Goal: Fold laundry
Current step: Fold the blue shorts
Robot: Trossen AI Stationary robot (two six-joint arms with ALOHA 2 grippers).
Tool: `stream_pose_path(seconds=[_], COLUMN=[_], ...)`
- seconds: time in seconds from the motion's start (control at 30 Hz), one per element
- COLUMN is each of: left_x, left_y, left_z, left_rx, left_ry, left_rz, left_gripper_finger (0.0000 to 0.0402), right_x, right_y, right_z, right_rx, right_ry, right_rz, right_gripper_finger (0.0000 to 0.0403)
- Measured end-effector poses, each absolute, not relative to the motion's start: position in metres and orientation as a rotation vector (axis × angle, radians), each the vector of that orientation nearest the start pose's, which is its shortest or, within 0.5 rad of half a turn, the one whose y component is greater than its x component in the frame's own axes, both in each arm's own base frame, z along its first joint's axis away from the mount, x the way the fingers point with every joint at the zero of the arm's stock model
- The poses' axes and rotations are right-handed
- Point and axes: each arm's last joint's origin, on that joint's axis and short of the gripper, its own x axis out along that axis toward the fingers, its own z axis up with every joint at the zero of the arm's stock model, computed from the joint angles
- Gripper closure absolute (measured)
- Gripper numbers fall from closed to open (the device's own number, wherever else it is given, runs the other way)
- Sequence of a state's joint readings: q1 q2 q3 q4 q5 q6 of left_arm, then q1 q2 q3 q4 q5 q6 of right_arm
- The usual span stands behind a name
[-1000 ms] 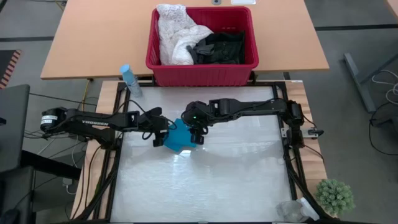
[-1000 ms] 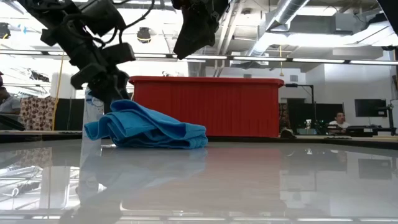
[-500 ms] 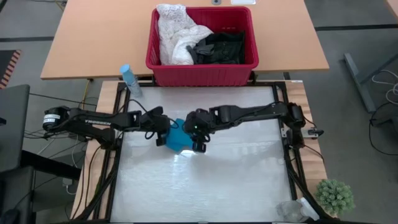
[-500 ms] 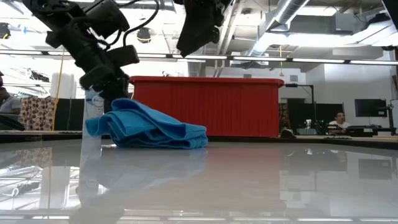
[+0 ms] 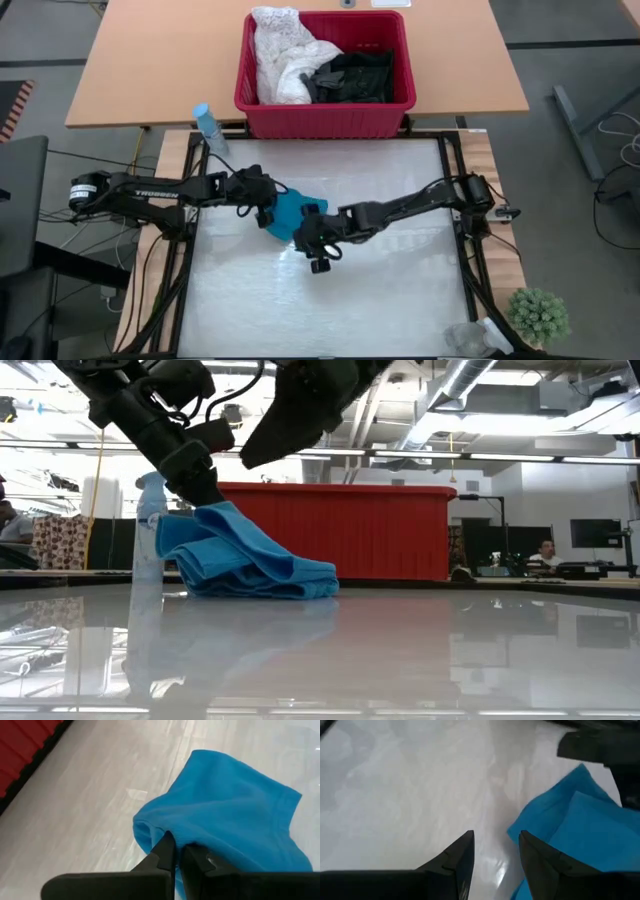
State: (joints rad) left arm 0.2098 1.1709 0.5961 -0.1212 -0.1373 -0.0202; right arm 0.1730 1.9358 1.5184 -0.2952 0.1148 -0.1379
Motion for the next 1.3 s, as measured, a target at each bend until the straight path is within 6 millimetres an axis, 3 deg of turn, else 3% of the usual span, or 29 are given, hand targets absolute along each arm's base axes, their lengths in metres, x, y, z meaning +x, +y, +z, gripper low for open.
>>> stream_pose_path(seconds=[0.27, 0.47, 0.63, 0.87, 1.3], left_x=[0.224, 0.224, 0.224, 0.224, 0.224], left_y=[0.052, 0.052, 0.052, 0.053, 0.053], left_z=[0.202, 0.202, 0.202, 0.202, 0.202], left_rx=[-0.080, -0.097, -0.108, -0.122, -0.139], left_ry=[0.689, 0.684, 0.684, 0.678, 0.671], left_rz=[0.355, 0.362, 0.369, 0.379, 0.382], left_gripper_finger=[0.0401, 0.0401, 0.0401, 0.0401, 0.0401], right_x=[0.423, 0.438, 0.452, 0.469, 0.479], right_y=[0.093, 0.091, 0.089, 0.090, 0.076], right_z=[0.219, 0.195, 0.169, 0.141, 0.139], right_rx=[-0.535, -0.635, -0.809, -0.935, -0.955], right_ry=[0.614, 0.613, 0.712, 0.777, 0.826], right_rz=[0.077, 0.028, -0.100, -0.093, -0.195], right_gripper_finger=[0.0225, 0.0225, 0.0225, 0.0225, 0.0225])
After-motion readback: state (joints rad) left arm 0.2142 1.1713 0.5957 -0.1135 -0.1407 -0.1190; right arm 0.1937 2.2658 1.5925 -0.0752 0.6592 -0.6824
